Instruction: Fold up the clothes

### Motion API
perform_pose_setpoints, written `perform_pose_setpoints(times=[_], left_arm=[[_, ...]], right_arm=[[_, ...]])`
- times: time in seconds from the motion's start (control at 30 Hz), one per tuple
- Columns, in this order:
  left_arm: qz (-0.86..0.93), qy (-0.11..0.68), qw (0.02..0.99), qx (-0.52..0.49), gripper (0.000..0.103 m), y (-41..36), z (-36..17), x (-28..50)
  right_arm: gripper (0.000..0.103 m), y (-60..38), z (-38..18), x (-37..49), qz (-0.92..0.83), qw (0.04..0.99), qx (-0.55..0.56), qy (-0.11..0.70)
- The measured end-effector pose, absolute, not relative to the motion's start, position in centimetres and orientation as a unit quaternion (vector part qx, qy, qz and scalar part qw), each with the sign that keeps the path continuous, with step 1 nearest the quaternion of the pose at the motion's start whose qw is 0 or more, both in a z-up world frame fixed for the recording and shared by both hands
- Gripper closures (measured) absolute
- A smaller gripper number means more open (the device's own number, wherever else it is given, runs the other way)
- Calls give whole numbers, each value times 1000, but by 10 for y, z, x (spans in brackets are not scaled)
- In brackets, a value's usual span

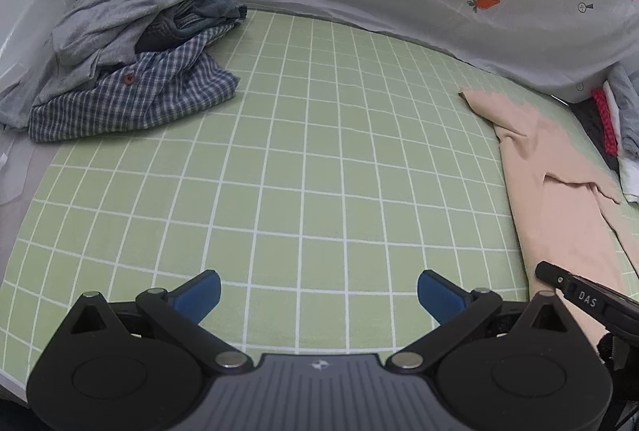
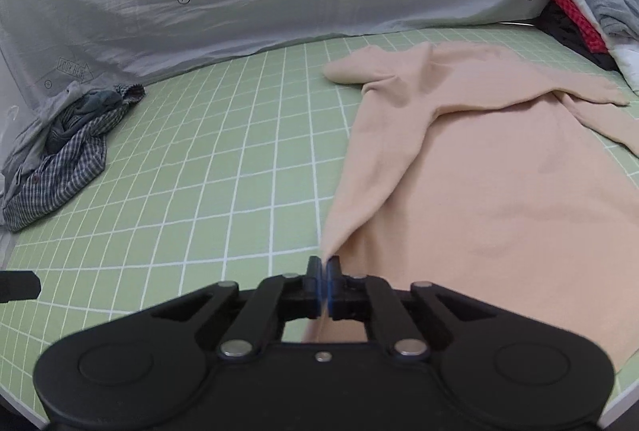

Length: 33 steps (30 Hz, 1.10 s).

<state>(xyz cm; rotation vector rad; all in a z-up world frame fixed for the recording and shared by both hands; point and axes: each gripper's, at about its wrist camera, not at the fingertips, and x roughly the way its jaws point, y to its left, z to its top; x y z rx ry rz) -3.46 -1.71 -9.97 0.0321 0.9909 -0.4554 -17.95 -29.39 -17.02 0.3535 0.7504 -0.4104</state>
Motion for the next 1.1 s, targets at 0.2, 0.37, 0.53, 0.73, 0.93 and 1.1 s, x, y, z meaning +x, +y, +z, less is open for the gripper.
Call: perform_pose_setpoints(times=[0.2,0.37,0.53,0.73,0.93,1.1], left_arm=[[-260,473,842,-1,0,-69,-99,-39],[-264,477,838,-3,0,-106,-100,-55],[-241,479,844,8,0,-127,-100,-73],[-196,481,855,-8,0,-144,-98,-73],[-170,473,864,-33,0,-173,-95,-63],[-165,479,861,-52,0,-207,-100,-51]], right_arm=[[100,-340,-150,-212,-234,894,169,344],[100,-386,-157,-227,-252,883,162,361],[99,-410,-180,-222,-227,876,130,406],[80,-421,-194,-212,-179,867,77,459],[58,-460,-172,-220,-157,874,117,445],[48,-511,-155,-229,-179,881,148,412]])
